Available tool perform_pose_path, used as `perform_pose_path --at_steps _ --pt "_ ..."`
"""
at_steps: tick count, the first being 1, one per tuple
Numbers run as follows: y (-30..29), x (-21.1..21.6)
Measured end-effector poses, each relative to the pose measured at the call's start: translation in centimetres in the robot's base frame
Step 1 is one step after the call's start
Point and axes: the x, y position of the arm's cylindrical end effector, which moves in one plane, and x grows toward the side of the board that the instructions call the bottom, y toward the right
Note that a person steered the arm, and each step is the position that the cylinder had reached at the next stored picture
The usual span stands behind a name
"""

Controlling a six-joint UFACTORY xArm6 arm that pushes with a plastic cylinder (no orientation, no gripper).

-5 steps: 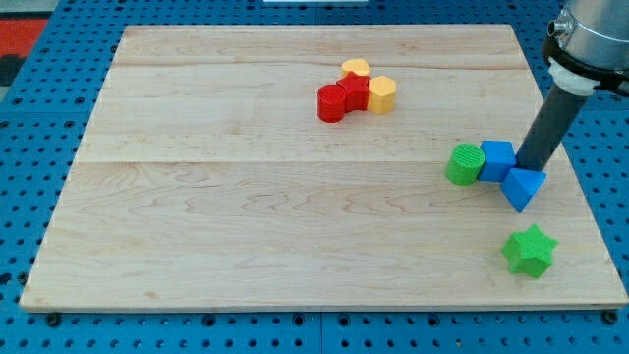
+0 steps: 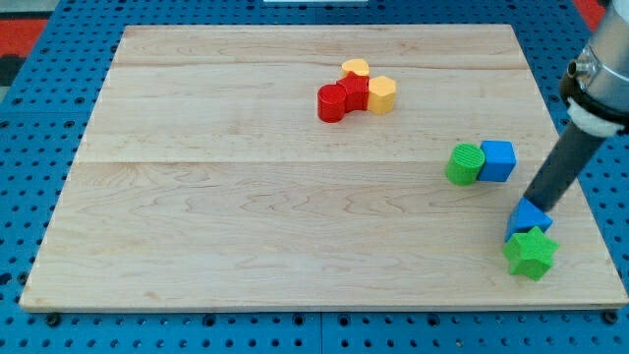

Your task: Slightly move the blue cube to the bottom right of the green circle

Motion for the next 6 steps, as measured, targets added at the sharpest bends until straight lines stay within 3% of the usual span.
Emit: perform_pose_path --at_steps 1,2,6 --pt "0.5 -7.4" --pt "0.5 -12.1" --pt "-1.3 -5.9"
